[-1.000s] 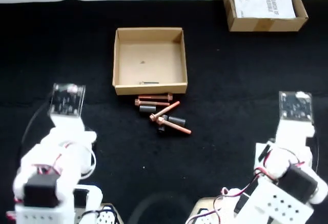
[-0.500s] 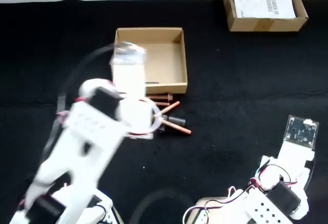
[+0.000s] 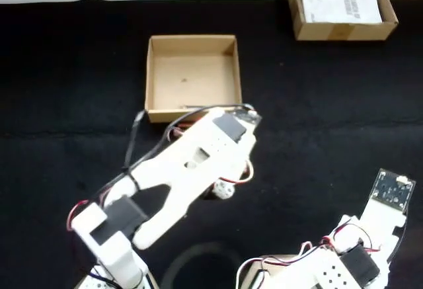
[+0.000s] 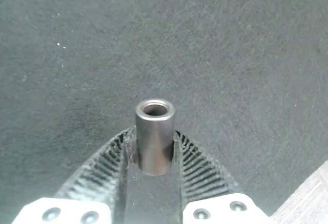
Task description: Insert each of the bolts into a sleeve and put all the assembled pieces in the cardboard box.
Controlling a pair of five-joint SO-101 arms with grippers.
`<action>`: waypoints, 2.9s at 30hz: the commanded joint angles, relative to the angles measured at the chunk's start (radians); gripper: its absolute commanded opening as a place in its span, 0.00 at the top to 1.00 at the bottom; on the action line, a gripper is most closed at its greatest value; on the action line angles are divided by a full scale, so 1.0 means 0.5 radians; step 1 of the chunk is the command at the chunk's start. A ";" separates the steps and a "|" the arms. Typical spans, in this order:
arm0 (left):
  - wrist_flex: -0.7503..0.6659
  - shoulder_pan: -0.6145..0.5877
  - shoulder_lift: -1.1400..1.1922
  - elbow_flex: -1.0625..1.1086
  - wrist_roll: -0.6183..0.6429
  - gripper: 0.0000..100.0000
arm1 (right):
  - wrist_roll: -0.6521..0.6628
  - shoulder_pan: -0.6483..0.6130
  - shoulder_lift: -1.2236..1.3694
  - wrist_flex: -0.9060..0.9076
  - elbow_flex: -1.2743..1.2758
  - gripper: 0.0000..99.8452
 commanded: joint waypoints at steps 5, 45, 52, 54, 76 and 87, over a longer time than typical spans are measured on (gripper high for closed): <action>-0.522 -0.124 0.127 -0.078 -0.012 0.99 | 0.025 0.008 -0.164 -0.035 0.020 0.99; -1.016 -0.253 -0.256 0.176 0.463 0.82 | 0.129 -0.275 -0.259 -0.026 0.026 0.99; -1.102 -0.302 -0.017 0.155 0.473 0.83 | 0.126 -0.272 -0.259 -0.032 0.026 0.99; -1.092 -0.302 0.020 0.149 0.473 0.83 | 0.126 -0.272 -0.259 -0.032 0.026 0.99; -1.347 -0.489 0.204 0.158 0.473 0.83 | 0.126 -0.281 -0.259 -0.063 0.026 0.99; -1.212 -0.419 0.189 0.029 0.476 0.83 | 0.126 -0.376 -0.259 -0.161 0.121 0.99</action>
